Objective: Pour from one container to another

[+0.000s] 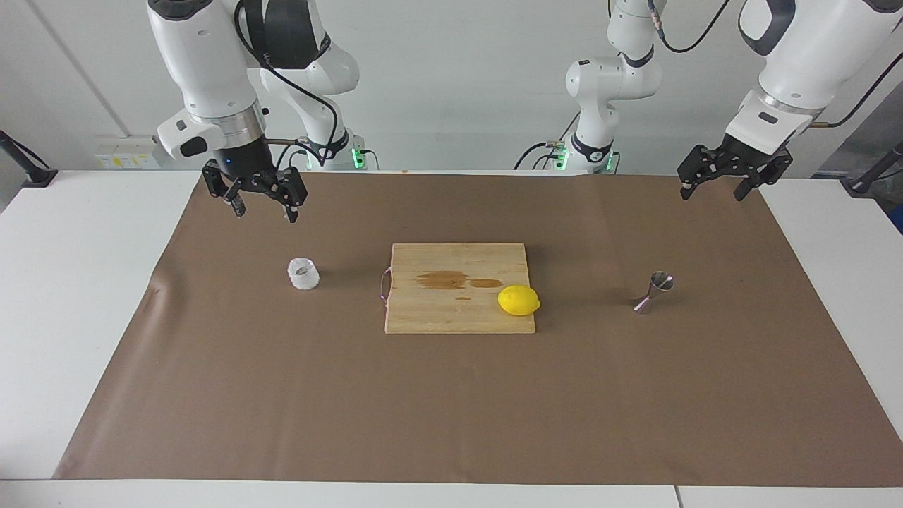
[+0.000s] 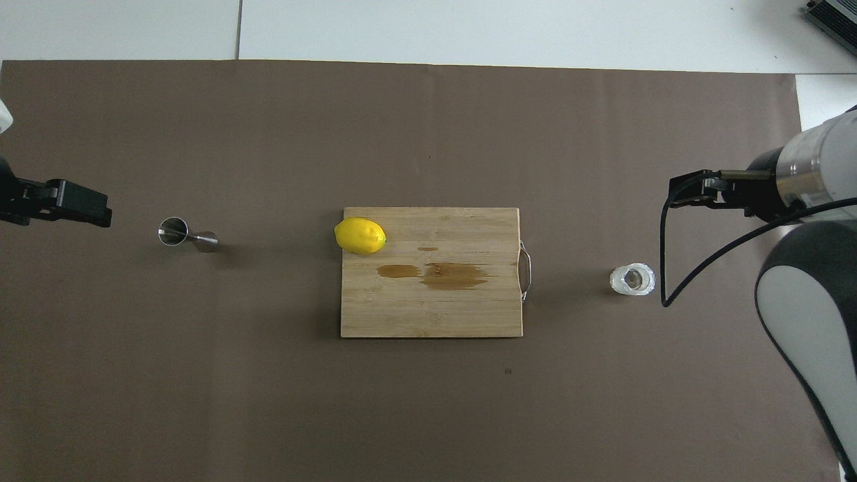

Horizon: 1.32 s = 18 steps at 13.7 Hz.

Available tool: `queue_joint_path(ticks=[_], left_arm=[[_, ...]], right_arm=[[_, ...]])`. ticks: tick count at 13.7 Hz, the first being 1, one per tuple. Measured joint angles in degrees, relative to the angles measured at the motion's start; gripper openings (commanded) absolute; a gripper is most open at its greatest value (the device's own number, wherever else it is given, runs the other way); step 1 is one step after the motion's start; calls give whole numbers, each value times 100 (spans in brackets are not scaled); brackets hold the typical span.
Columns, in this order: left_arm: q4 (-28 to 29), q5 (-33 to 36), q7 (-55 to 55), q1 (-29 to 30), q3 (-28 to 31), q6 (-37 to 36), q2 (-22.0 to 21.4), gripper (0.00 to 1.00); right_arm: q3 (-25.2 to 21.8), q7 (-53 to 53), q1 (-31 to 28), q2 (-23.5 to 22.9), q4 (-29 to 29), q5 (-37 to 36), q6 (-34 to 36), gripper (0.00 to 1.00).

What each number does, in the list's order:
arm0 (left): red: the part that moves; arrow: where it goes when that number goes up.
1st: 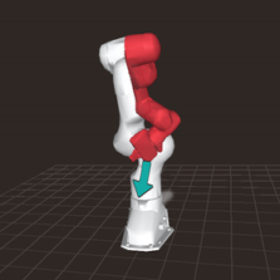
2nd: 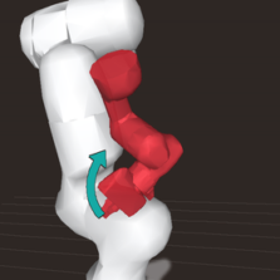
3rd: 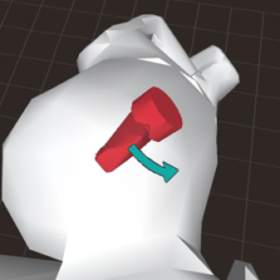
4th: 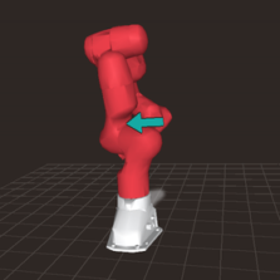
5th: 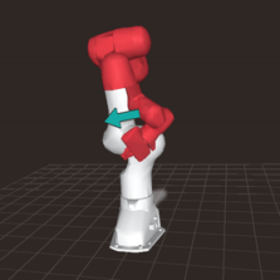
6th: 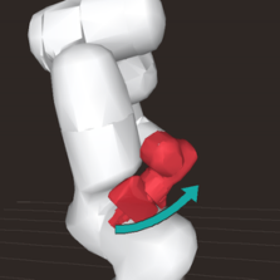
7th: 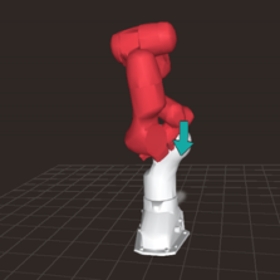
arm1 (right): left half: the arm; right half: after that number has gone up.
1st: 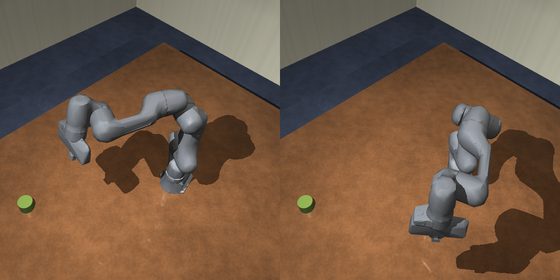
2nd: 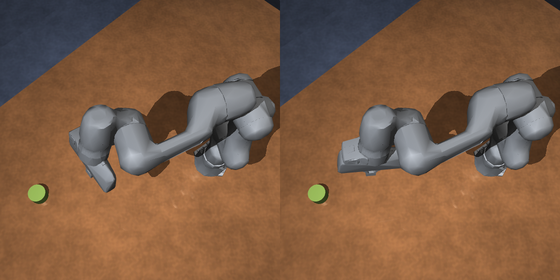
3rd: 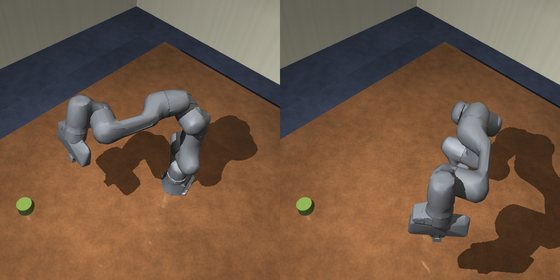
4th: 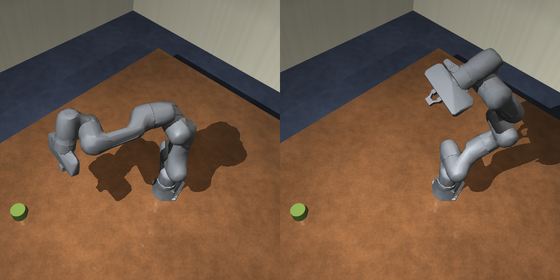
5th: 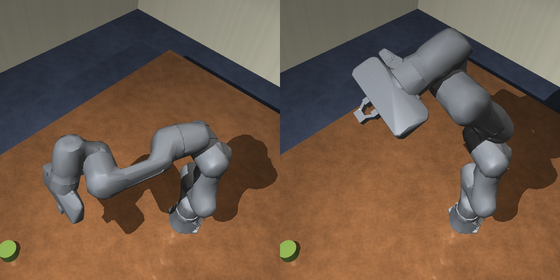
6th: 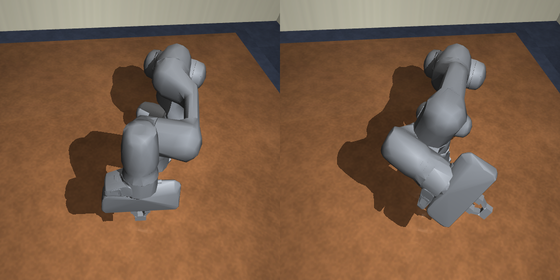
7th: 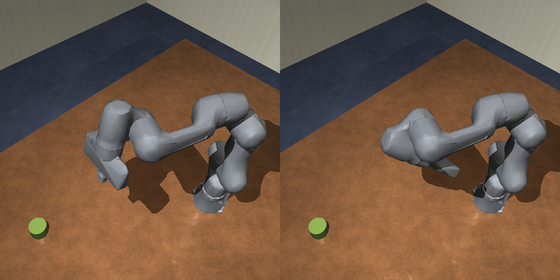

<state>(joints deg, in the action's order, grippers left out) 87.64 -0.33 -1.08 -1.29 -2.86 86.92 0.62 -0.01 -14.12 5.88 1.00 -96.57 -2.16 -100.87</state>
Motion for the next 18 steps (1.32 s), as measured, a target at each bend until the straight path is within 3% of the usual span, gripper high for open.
queue_joint_path(ticks=[12,18], left_arm=[[-9,-71,94,12,32,0,1,100],[5,-1034,1439,508,103,0,320,100]], right_arm=[[0,0,0,0,0,0,0,100],[0,0,0,0,0,0,0,100]])
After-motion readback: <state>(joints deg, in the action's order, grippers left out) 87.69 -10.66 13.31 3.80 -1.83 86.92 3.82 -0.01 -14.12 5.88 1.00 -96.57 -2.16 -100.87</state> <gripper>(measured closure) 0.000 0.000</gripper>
